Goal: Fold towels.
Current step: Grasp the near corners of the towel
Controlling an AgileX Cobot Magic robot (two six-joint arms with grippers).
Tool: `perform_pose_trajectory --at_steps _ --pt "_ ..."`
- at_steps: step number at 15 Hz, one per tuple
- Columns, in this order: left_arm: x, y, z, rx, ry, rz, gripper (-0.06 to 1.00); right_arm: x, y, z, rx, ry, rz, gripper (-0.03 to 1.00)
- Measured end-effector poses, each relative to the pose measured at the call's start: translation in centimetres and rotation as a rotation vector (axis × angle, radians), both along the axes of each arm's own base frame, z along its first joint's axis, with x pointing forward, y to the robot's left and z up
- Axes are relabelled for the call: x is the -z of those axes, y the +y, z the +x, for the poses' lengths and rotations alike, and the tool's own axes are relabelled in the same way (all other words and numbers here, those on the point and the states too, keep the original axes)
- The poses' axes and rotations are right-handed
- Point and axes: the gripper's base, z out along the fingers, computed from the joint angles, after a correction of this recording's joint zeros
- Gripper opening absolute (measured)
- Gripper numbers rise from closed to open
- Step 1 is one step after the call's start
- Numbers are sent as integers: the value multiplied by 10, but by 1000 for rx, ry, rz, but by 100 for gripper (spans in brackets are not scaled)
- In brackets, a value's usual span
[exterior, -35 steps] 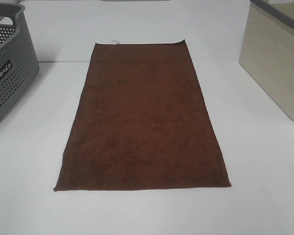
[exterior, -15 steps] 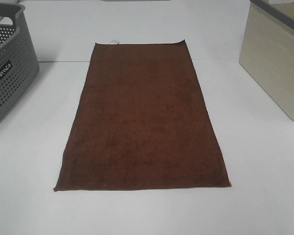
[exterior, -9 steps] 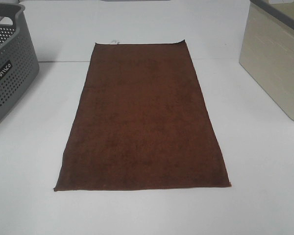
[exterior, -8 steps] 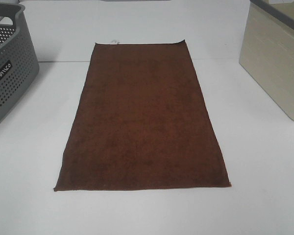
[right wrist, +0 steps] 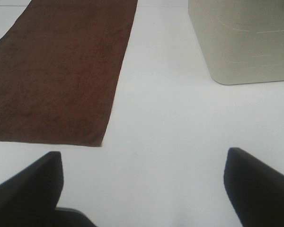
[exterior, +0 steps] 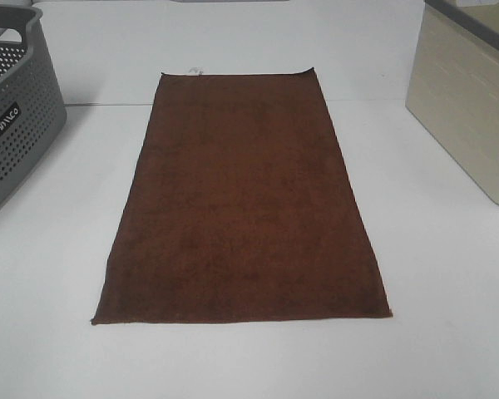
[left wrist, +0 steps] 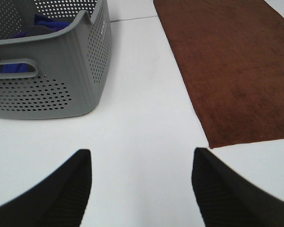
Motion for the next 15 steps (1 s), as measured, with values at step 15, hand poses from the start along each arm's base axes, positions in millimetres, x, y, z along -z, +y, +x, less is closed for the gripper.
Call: perform_pose_trajectory --at_steps 15 --pt "0 0 0 0 0 0 60 0 0 0 0 0 0 86"
